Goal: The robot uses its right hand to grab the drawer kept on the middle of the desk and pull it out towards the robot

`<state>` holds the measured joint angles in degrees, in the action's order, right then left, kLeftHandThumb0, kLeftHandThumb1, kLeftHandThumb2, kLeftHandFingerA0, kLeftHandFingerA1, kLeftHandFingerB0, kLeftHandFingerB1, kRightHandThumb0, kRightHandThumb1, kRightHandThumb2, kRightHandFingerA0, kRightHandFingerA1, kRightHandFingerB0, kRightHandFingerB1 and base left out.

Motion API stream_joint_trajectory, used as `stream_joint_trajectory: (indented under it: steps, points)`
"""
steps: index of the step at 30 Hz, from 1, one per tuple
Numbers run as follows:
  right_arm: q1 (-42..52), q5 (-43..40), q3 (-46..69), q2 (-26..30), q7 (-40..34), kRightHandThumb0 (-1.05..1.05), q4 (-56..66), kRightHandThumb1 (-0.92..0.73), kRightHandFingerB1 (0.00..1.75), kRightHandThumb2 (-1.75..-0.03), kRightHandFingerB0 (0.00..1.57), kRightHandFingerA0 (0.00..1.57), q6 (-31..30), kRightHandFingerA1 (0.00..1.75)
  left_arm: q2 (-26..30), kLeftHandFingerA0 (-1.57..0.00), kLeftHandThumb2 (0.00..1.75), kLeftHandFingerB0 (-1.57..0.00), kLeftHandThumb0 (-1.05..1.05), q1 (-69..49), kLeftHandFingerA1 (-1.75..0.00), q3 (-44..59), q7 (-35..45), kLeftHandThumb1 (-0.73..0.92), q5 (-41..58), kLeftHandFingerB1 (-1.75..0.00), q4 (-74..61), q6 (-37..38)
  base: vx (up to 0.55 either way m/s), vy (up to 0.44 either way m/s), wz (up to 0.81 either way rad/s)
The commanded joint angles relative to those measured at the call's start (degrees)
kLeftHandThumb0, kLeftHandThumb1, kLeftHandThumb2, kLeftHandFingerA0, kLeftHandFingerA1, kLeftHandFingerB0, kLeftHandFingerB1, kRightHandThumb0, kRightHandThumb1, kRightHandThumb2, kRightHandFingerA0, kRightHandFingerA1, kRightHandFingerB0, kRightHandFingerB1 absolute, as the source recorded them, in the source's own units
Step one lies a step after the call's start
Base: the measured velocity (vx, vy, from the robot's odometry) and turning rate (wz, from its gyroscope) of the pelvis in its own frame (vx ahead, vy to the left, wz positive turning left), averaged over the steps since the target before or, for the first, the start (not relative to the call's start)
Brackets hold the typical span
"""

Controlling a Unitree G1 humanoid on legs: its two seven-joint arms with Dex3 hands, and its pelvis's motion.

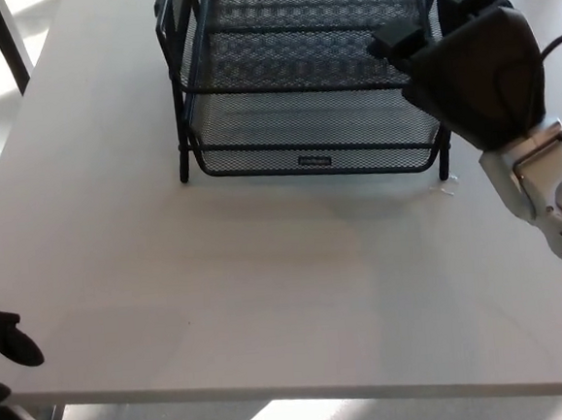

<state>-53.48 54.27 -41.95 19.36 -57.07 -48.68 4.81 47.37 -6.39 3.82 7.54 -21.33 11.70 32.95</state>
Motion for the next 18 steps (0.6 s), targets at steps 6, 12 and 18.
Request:
stream_joint_trajectory:
  steps: [6,12,18]
  points:
    - [13.73,3.82,7.0,8.05,-3.82,-0.44,19.84,-0.51,0.62,-0.6,0.92,0.95,-0.73,1.5,0.98,-0.77,0.57,-0.82,-0.27,-0.5,-0.87,0.92,-0.3,0.56,-1.28,-0.61,0.69,1.82,0.0,0.0,0.0]
    - [17.81,5.31,9.66,7.85,-3.66,-0.4,22.89,-0.52,0.62,-0.6,0.93,0.96,-0.47,1.53,0.77,-0.78,0.56,-0.82,-0.27,-0.39,-0.85,1.02,0.32,0.56,-0.47,-0.6,0.82,1.75,0.0,0.0,0.0]
    - [19.38,7.35,10.89,6.81,-2.84,-0.41,23.72,-0.52,0.61,-0.6,0.93,0.96,-1.91,1.53,0.71,-0.77,0.57,-0.81,-0.27,-0.18,-0.84,0.96,0.17,0.57,-0.59,-0.61,1.44,2.3,0.0,0.0,0.0]
